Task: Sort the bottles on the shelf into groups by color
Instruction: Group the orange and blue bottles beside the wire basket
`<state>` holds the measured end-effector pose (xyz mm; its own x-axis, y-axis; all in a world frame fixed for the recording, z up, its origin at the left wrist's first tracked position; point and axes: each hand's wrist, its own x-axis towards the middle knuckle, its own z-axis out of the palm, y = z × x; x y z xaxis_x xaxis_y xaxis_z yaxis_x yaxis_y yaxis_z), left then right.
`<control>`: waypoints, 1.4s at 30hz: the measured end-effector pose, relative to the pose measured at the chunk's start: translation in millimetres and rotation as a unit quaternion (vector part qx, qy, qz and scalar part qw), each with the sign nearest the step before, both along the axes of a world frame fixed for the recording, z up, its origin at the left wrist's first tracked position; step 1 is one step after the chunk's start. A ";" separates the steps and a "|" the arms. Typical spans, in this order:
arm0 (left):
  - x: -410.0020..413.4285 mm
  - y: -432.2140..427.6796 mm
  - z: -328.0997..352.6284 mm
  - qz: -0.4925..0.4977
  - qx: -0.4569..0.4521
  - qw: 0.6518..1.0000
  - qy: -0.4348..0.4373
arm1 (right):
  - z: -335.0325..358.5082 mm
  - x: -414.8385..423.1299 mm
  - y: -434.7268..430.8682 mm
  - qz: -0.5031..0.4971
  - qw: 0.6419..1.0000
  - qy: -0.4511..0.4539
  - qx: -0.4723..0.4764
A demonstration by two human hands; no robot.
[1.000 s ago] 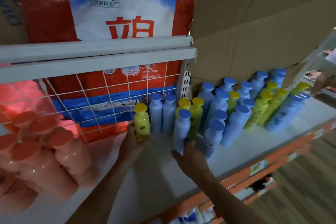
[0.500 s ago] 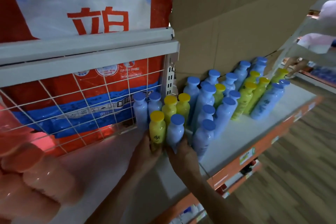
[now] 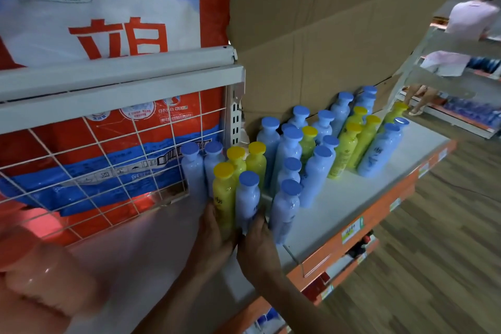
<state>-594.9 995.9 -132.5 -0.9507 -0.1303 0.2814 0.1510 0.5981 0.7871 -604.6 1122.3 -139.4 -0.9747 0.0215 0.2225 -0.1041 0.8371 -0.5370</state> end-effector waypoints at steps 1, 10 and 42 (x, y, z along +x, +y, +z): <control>1.9 7.3 8.4 0.037 -0.037 0.999 0.010 | 4.5 3.5 0.8 0.017 1.000 0.020 0.013; 4.1 21.5 98.8 0.011 -0.071 0.983 0.168 | 109.9 22.6 42.4 0.102 0.991 0.073 -0.055; -184.7 80.0 172.7 -0.022 -0.303 0.952 -0.037 | 168.1 -181.0 123.0 0.152 0.987 0.023 0.049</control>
<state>-779.7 1076.0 40.2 -0.9717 0.0747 0.2243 0.1436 0.9400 0.3093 -785.6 1245.4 28.7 -0.9214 -0.2946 0.2534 -0.3814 0.8105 -0.4446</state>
